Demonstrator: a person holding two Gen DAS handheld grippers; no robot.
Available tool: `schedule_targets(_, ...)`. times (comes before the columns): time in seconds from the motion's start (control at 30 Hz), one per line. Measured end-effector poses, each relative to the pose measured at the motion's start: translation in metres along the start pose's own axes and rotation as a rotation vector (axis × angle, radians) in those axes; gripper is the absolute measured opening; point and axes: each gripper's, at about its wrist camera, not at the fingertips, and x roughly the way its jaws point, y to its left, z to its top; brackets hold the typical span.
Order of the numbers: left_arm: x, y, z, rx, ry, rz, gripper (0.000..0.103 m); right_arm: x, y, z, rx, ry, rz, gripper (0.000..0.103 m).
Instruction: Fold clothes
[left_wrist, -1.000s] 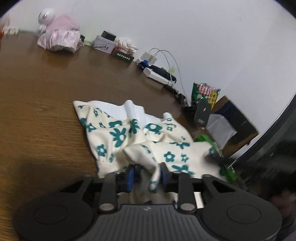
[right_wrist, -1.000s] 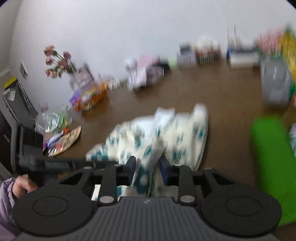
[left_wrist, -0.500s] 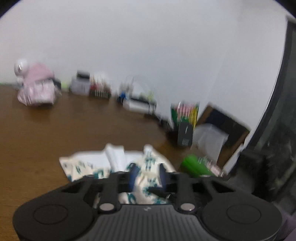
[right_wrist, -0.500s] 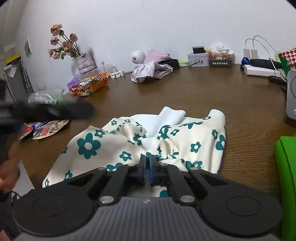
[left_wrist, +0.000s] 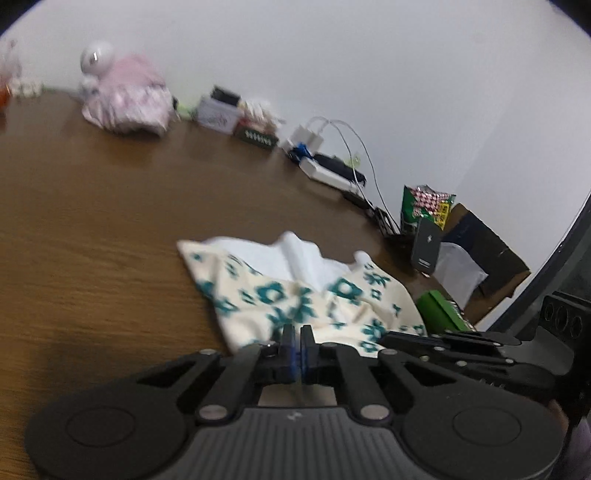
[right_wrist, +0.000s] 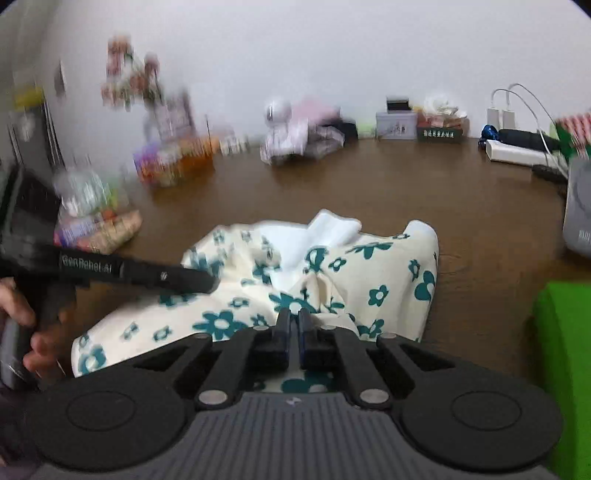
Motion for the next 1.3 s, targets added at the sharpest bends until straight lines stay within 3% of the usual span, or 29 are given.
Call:
schedule_targets(0.03, -0.007, -0.001, 0.001, 0.024, -0.010, 0.016, 0.005, -0.003, -0.002, 0.000, 0.017, -0.009, 0.011, 0.005)
schedule_targets(0.1, -0.027, -0.013, 0.005, 0.115, -0.016, 0.031, 0.019, -0.025, 0.006, 0.004, -0.057, -0.046, 0.030, 0.009)
schedule_targets(0.13, -0.038, -0.023, 0.004, 0.179, -0.018, -0.009, 0.023, -0.039, 0.011, 0.005, -0.114, -0.074, 0.045, 0.018)
schedule_targets(0.17, -0.049, -0.034, 0.002, 0.244, -0.021, -0.052, 0.039, -0.054, 0.016, 0.005, -0.175, -0.101, 0.063, 0.027)
schedule_targets(0.2, -0.059, -0.044, 0.001, 0.309, -0.023, -0.096, 0.055, -0.069, 0.023, -0.002, -0.268, -0.119, 0.102, 0.053)
schedule_targets(0.23, -0.070, -0.055, -0.001, 0.374, -0.026, -0.139, 0.061, -0.084, 0.029, -0.008, -0.360, -0.136, 0.140, 0.066)
schedule_targets(0.27, -0.072, -0.062, -0.008, 0.429, -0.010, -0.171, 0.063, -0.098, 0.035, -0.016, -0.447, -0.147, 0.177, 0.067)
schedule_targets(0.3, -0.074, -0.070, -0.016, 0.482, 0.007, -0.202, 0.063, -0.101, 0.038, -0.024, -0.500, -0.115, 0.198, 0.067)
schedule_targets(0.4, -0.062, -0.079, -0.042, 0.589, 0.062, -0.177, 0.063, -0.085, 0.039, -0.040, -0.554, -0.020, 0.183, 0.063)
schedule_targets(0.5, -0.045, -0.075, -0.058, 0.626, 0.100, -0.101, 0.063, -0.069, 0.031, -0.049, -0.533, -0.012, 0.183, 0.062)
schedule_targets(0.6, -0.041, -0.071, -0.062, 0.633, 0.109, -0.105, 0.061, -0.062, 0.022, -0.049, -0.491, 0.001, 0.222, 0.062)
schedule_targets(0.7, -0.043, -0.071, -0.062, 0.622, 0.151, -0.102, 0.054, -0.059, 0.012, -0.049, -0.429, 0.035, 0.281, 0.045)
schedule_targets(0.77, -0.047, -0.071, -0.065, 0.608, 0.152, -0.105, 0.051, -0.061, 0.011, -0.050, -0.425, 0.040, 0.299, 0.041)
schedule_targets(0.87, -0.058, -0.072, -0.068, 0.604, 0.138, -0.105, 0.051, -0.070, 0.016, -0.051, -0.454, 0.038, 0.277, 0.043)
schedule_targets(0.97, -0.068, -0.068, -0.071, 0.612, 0.131, -0.088, 0.066, -0.086, 0.024, -0.056, -0.525, 0.032, 0.224, 0.059)
schedule_targets(1.03, -0.068, -0.066, -0.078, 0.633, 0.130, -0.076, 0.065, -0.094, 0.021, -0.061, -0.514, 0.024, 0.221, 0.063)
schedule_targets(1.07, -0.067, -0.065, -0.081, 0.641, 0.134, -0.069, 0.059, -0.091, 0.017, -0.063, -0.485, 0.033, 0.226, 0.060)
schedule_targets(1.13, -0.063, -0.062, -0.084, 0.646, 0.119, -0.065, 0.041, -0.085, 0.011, -0.067, -0.428, 0.050, 0.235, 0.028)
schedule_targets(1.2, -0.064, -0.062, -0.083, 0.645, 0.108, -0.074, 0.022, -0.081, 0.007, -0.069, -0.387, 0.040, 0.262, 0.014)
schedule_targets(1.3, -0.070, -0.063, -0.080, 0.648, 0.122, -0.094, 0.012, -0.086, 0.010, -0.066, -0.391, 0.060, 0.307, 0.010)
